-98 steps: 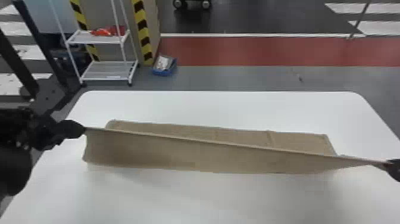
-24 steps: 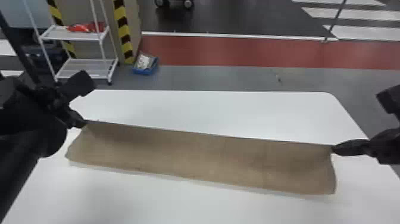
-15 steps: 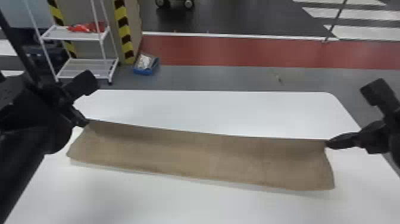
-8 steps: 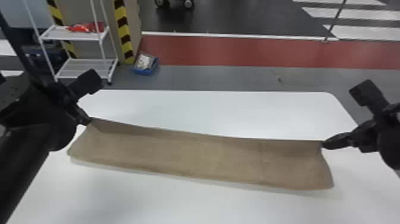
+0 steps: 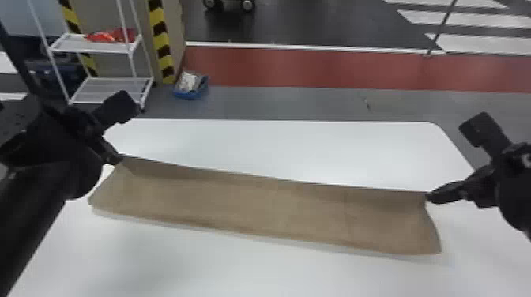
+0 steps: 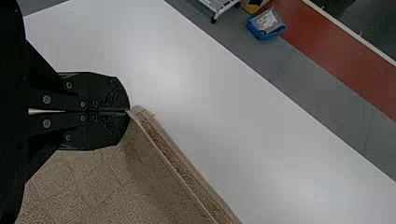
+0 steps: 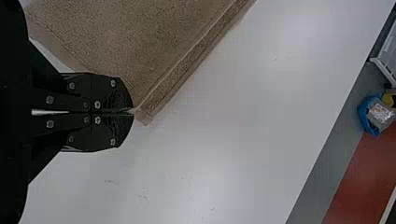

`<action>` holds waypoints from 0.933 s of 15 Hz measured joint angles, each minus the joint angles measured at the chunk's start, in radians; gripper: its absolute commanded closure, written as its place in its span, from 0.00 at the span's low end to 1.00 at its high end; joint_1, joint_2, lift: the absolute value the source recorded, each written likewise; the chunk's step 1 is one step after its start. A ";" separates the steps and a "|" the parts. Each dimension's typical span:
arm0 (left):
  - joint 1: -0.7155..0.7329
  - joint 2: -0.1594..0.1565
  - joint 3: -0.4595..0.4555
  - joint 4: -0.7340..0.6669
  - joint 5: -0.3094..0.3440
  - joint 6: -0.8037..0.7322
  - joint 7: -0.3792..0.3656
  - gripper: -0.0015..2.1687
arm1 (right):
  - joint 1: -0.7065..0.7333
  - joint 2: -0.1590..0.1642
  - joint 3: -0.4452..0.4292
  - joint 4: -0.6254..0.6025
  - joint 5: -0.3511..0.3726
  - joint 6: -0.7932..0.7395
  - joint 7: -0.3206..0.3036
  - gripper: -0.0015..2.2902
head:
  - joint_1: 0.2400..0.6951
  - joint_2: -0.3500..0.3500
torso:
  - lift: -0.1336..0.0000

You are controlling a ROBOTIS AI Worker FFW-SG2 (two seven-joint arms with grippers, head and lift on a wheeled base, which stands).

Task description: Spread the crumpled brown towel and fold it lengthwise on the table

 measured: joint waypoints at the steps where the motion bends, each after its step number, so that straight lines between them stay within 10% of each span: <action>1: -0.002 -0.004 -0.003 0.004 0.000 0.000 0.005 0.98 | 0.003 0.002 0.000 0.001 0.003 -0.002 0.000 0.64 | 1.00 0.39 | 0.08; 7: -0.003 -0.025 -0.015 0.009 0.009 0.000 0.041 0.93 | 0.006 0.011 -0.001 0.004 0.012 -0.005 0.000 0.64 | 1.00 0.37 | 0.08; 9: -0.002 -0.028 -0.018 0.006 0.015 0.000 0.079 0.52 | 0.007 0.012 -0.002 0.004 0.012 -0.004 0.000 0.56 | 1.00 0.37 | 0.08; 11: 0.009 -0.029 -0.017 0.000 0.026 0.000 0.103 0.00 | 0.012 0.012 -0.008 0.004 0.011 0.000 0.000 0.25 | 1.00 0.37 | 0.08; 14: 0.022 -0.034 -0.013 -0.011 0.039 0.005 0.137 0.00 | 0.022 0.019 -0.021 -0.001 -0.001 0.020 -0.022 0.05 | 1.00 0.36 | 0.08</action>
